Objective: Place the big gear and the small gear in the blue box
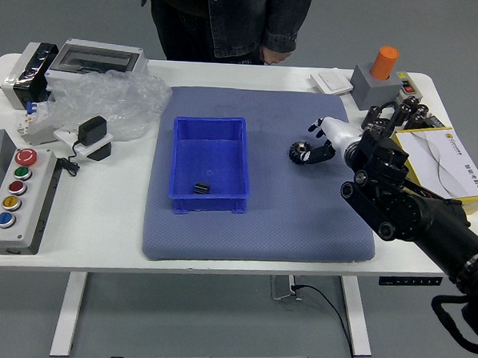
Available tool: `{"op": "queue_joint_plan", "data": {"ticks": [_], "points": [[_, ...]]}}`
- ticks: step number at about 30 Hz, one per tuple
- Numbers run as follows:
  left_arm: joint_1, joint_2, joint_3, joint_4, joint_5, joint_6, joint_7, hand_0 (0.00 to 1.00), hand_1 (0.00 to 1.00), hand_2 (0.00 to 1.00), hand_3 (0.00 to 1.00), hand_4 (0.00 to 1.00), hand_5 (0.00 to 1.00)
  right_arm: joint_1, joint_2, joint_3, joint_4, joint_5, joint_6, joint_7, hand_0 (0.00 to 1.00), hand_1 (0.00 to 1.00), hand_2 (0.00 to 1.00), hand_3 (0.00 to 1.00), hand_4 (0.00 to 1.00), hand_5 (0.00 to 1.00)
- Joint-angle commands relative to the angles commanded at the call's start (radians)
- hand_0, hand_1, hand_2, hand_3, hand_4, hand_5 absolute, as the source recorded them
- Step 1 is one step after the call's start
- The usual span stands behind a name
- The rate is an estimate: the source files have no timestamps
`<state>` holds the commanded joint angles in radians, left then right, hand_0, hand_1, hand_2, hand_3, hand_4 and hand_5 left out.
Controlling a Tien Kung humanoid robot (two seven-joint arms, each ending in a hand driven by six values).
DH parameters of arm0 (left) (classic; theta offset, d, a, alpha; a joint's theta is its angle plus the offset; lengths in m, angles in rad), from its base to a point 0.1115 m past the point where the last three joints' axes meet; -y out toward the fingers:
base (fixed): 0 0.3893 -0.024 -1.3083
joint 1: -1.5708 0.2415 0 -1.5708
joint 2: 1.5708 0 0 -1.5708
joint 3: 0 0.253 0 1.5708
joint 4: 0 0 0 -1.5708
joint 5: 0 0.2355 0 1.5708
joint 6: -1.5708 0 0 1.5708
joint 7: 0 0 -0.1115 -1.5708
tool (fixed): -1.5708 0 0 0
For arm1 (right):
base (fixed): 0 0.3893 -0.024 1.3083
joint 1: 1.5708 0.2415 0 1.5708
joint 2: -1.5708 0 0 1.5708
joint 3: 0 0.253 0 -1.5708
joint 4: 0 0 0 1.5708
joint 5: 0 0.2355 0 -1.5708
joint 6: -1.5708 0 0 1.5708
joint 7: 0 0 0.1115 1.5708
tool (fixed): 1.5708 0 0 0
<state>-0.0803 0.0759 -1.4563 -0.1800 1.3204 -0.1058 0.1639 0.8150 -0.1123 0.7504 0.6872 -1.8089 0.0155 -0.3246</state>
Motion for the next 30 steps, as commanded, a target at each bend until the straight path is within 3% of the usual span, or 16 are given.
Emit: {"op": "queue_joint_plan", "data": {"ticks": [16,30], "points": [[0.002,0.002,-0.001,0.0,0.007,-0.002,0.001,0.73,0.678,0.705,0.698,0.447,0.037,0.014,0.037,0.005,-0.025,-0.005,0.013,-0.018,0.721,0.674,0.782,0.817,0.764,0.279],[0.004,-0.003,0.008,0.0,0.007,-0.001,0.002,0.73,0.678,0.707,0.697,0.447,0.039,0.012,0.075,0.015,-0.081,-0.012,-0.006,-0.004,0.71,0.665,0.774,0.807,0.745,0.238]]}}
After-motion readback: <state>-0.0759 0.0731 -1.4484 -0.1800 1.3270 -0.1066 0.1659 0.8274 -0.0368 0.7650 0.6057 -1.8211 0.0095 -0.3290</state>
